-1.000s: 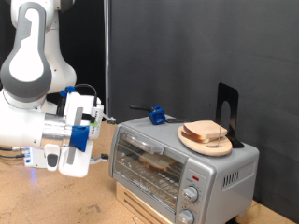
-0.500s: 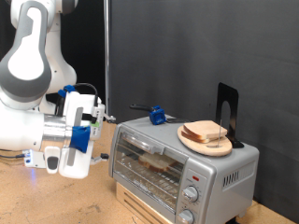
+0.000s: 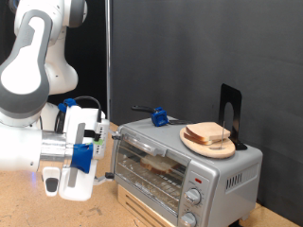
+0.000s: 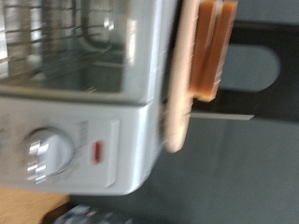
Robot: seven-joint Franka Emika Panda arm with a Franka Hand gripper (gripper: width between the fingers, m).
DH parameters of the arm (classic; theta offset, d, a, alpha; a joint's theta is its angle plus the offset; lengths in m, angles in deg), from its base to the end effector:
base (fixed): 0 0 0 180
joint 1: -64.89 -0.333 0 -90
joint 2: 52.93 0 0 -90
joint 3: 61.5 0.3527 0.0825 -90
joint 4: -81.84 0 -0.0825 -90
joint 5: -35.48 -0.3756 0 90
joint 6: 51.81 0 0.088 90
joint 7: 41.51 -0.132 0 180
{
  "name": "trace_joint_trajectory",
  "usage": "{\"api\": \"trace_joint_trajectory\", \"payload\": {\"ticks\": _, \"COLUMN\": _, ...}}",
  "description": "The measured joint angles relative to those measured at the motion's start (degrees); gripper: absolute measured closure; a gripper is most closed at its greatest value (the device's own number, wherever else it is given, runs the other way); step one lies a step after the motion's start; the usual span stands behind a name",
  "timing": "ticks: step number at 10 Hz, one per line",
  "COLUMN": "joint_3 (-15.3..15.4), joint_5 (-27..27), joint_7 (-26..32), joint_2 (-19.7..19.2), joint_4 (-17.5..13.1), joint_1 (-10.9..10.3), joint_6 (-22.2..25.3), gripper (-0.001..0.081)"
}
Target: Make a piece of toast with the oven
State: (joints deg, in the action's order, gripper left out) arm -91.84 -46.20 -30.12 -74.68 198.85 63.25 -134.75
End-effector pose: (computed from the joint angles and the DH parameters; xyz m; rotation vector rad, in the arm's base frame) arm 0.5532 -0.1200 0.3345 -1.5880 0.7928 0.2713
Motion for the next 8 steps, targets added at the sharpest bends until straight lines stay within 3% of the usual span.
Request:
{"api": "trace_joint_trajectory", "payload": {"ticks": 1, "joint_3": 0.1, "joint_5": 2.1, "joint_7": 0.3, "joint_2": -0.5, "joint_4": -1.3, "joint_1": 0.5, "joint_6": 5.3, "gripper": -0.0003}}
{"api": "trace_joint_trajectory", "payload": {"ticks": 2, "joint_3": 0.2, "joint_5": 5.5, "joint_7": 0.3, "joint_2": -2.3, "joint_4": -4.6, "joint_1": 1.4, "joint_6": 10.3, "gripper": -0.0003}}
{"api": "trace_joint_trajectory", "payload": {"ticks": 3, "joint_3": 0.5, "joint_5": 6.9, "joint_7": 0.0, "joint_2": -5.0, "joint_4": -8.7, "joint_1": 2.0, "joint_6": 12.2, "gripper": -0.0003}}
{"api": "trace_joint_trajectory", "payload": {"ticks": 6, "joint_3": 1.4, "joint_5": 5.2, "joint_7": -1.1, "joint_2": -13.7, "joint_4": -18.5, "joint_1": 3.3, "joint_6": 12.4, "gripper": -0.0003}}
{"api": "trace_joint_trajectory", "payload": {"ticks": 8, "joint_3": 2.7, "joint_5": 2.1, "joint_7": -2.1, "joint_2": -19.0, "joint_4": -23.6, "joint_1": 4.6, "joint_6": 12.1, "gripper": -0.0003}}
